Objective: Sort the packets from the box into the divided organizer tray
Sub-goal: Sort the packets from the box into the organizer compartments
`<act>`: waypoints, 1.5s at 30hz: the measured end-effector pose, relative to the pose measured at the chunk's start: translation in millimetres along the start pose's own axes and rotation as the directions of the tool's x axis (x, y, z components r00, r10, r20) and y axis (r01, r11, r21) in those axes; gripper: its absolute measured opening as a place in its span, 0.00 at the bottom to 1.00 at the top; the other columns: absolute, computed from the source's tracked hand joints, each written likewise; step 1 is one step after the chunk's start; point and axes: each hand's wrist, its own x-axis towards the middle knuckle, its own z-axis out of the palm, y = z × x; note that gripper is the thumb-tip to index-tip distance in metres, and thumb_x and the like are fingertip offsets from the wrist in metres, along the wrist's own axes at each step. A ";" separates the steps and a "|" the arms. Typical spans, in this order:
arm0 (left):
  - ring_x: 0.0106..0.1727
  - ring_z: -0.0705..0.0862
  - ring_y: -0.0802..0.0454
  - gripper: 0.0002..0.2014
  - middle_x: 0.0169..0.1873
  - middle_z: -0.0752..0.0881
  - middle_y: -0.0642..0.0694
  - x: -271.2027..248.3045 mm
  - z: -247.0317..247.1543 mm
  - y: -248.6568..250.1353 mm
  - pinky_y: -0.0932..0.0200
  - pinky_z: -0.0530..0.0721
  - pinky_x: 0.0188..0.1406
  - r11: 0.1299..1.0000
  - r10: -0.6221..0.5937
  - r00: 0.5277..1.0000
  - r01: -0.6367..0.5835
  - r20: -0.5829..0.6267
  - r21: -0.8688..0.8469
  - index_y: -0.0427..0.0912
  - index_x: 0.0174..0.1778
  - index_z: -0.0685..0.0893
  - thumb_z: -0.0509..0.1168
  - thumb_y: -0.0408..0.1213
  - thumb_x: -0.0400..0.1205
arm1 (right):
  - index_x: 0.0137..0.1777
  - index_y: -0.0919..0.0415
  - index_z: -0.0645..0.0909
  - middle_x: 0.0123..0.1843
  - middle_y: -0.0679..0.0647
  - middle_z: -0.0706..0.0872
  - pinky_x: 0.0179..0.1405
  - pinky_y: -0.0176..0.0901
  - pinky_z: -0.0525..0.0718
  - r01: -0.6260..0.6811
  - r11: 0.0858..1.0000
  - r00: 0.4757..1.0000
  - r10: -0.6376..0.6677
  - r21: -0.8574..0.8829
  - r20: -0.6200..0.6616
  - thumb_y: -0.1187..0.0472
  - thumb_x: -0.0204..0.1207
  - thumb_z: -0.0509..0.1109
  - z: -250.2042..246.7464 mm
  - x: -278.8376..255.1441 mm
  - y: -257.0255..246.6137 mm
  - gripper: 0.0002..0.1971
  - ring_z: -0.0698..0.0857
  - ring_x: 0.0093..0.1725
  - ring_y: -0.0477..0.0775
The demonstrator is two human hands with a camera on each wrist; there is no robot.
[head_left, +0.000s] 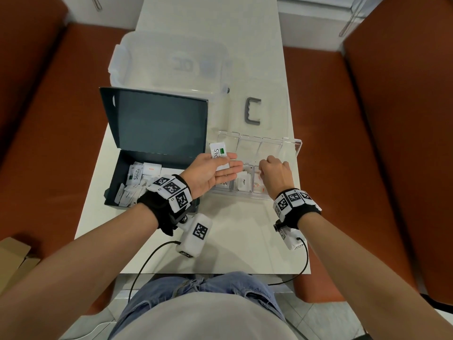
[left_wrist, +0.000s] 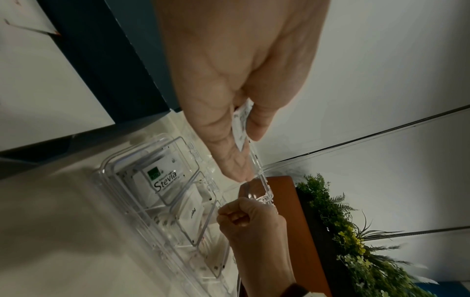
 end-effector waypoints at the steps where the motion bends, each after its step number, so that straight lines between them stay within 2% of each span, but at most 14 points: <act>1: 0.56 0.90 0.46 0.14 0.58 0.88 0.34 0.0 0.3 0.5 0.57 0.89 0.53 1.000 -0.004 1.000 0.004 -0.001 -0.013 0.32 0.67 0.79 0.57 0.33 0.88 | 0.56 0.64 0.79 0.55 0.59 0.80 0.57 0.51 0.73 -0.002 1.000 1.000 0.002 -0.002 0.000 0.70 0.80 0.63 -0.4 -0.6 0.7 0.07 0.79 0.53 0.62; 4: 0.57 0.89 0.43 0.16 0.56 0.88 0.33 -1.4 1.4 2.1 0.52 0.88 0.55 0.996 -0.030 0.999 0.032 0.025 -0.077 0.32 0.67 0.78 0.54 0.37 0.89 | 0.57 0.65 0.81 0.54 0.59 0.80 0.57 0.53 0.75 -0.020 0.998 0.998 0.024 0.056 -0.065 0.70 0.80 0.62 -8.2 -3.0 3.5 0.10 0.80 0.52 0.63; 7: 0.56 0.89 0.41 0.17 0.56 0.88 0.32 -3.5 3.0 3.1 0.51 0.89 0.52 0.992 -0.057 0.996 0.064 0.070 -0.108 0.31 0.68 0.76 0.49 0.30 0.87 | 0.56 0.67 0.84 0.50 0.61 0.83 0.52 0.52 0.79 0.016 0.947 0.977 0.053 0.321 -0.205 0.68 0.80 0.63 -25.8 -5.6 4.5 0.10 0.82 0.44 0.61; 11: 0.56 0.89 0.42 0.16 0.59 0.86 0.31 -2.9 10.3 0.7 0.53 0.90 0.51 0.999 -0.049 0.992 0.051 0.113 -0.007 0.30 0.68 0.76 0.50 0.23 0.87 | 0.56 0.64 0.86 0.43 0.55 0.84 0.41 0.24 0.73 0.167 0.827 0.945 0.021 0.537 -0.327 0.65 0.80 0.67 -54.3 -10.0 -3.7 0.09 0.80 0.38 0.49; 16: 0.58 0.88 0.43 0.12 0.58 0.86 0.38 0.2 26.7 -1.4 0.55 0.89 0.54 0.971 -0.030 0.980 -0.019 0.198 0.237 0.35 0.64 0.79 0.53 0.26 0.89 | 0.66 0.50 0.81 0.44 0.42 0.85 0.41 0.16 0.74 0.169 0.726 0.984 -0.086 0.667 -0.156 0.56 0.81 0.68 -80.1 -11.9 -7.5 0.15 0.84 0.38 0.40; 20: 0.54 0.89 0.50 0.11 0.56 0.88 0.41 5.0 33.3 2.7 0.58 0.89 0.52 0.919 0.033 0.977 -0.113 0.213 0.378 0.37 0.64 0.80 0.60 0.32 0.87 | 0.53 0.56 0.86 0.35 0.48 0.89 0.44 0.31 0.83 0.117 0.643 0.992 -0.034 0.757 -0.124 0.64 0.76 0.71 -83.9 -7.3 -7.8 0.08 0.87 0.36 0.46; 22: 0.57 0.89 0.49 0.14 0.57 0.88 0.42 6.9 28.4 6.0 0.55 0.88 0.55 0.906 0.078 0.985 -0.135 0.153 0.401 0.38 0.65 0.81 0.65 0.37 0.85 | 0.51 0.60 0.86 0.34 0.51 0.88 0.41 0.35 0.83 0.054 0.579 0.994 0.042 0.813 -0.096 0.65 0.76 0.72 -80.5 0.1 -10.1 0.06 0.85 0.32 0.45; 25: 0.54 0.88 0.50 0.14 0.57 0.86 0.44 10.3 11.2 10.2 0.51 0.86 0.59 0.883 0.174 0.983 -0.126 -0.066 0.453 0.39 0.66 0.80 0.65 0.36 0.84 | 0.53 0.66 0.85 0.33 0.53 0.87 0.33 0.28 0.79 -0.038 0.553 0.990 0.133 0.832 -0.043 0.66 0.78 0.70 -68.7 11.6 -19.1 0.07 0.82 0.27 0.39; 28: 0.52 0.85 0.51 0.12 0.57 0.84 0.44 10.0 -11.1 11.9 0.50 0.85 0.58 0.850 0.251 0.945 -0.111 -0.211 0.515 0.38 0.64 0.81 0.62 0.32 0.86 | 0.52 0.66 0.86 0.37 0.58 0.90 0.31 0.22 0.79 -0.095 0.638 0.992 0.123 0.764 0.021 0.66 0.79 0.67 -53.4 20.4 -37.6 0.08 0.84 0.29 0.39; 31: 0.50 0.83 0.52 0.12 0.54 0.84 0.43 5.4 -26.0 7.7 0.65 0.85 0.42 0.829 0.244 0.944 -0.083 -0.223 0.554 0.37 0.64 0.82 0.61 0.30 0.85 | 0.54 0.67 0.88 0.48 0.61 0.91 0.48 0.32 0.81 -0.102 0.763 0.993 0.038 0.639 0.112 0.67 0.79 0.65 -40.6 25.1 -57.3 0.11 0.88 0.47 0.55; 33: 0.48 0.83 0.52 0.11 0.52 0.84 0.43 2.1 -31.1 3.7 0.68 0.82 0.35 0.822 0.230 0.948 -0.069 -0.219 0.565 0.38 0.62 0.82 0.61 0.29 0.85 | 0.53 0.68 0.88 0.52 0.61 0.90 0.46 0.33 0.78 -0.114 0.807 0.986 0.020 0.580 0.167 0.68 0.78 0.64 -34.8 26.6 -65.4 0.12 0.87 0.52 0.57; 37: 0.49 0.83 0.51 0.10 0.50 0.85 0.42 -1.6 -36.9 -2.9 0.67 0.80 0.36 0.823 0.212 0.954 -0.057 -0.213 0.565 0.39 0.59 0.83 0.61 0.29 0.85 | 0.52 0.70 0.88 0.52 0.63 0.90 0.45 0.36 0.80 -0.154 0.842 0.977 0.050 0.517 0.209 0.69 0.78 0.64 -26.7 27.3 -70.8 0.11 0.87 0.52 0.58; 40: 0.48 0.84 0.52 0.08 0.50 0.85 0.43 -2.8 -38.4 -5.3 0.67 0.80 0.36 0.820 0.205 0.957 -0.055 -0.203 0.569 0.41 0.56 0.84 0.61 0.29 0.85 | 0.51 0.70 0.88 0.52 0.63 0.89 0.52 0.42 0.85 -0.184 0.869 0.970 0.083 0.459 0.230 0.70 0.79 0.63 -25.0 26.7 -72.9 0.11 0.87 0.52 0.60; 45: 0.44 0.84 0.57 0.09 0.49 0.86 0.47 -1.3 -37.4 -5.9 0.68 0.82 0.37 0.812 0.208 0.961 -0.066 -0.182 0.579 0.41 0.55 0.84 0.60 0.30 0.86 | 0.57 0.69 0.83 0.56 0.64 0.85 0.55 0.50 0.85 -0.115 0.942 0.967 0.033 0.314 0.254 0.71 0.79 0.63 -27.5 24.2 -75.7 0.11 0.85 0.54 0.62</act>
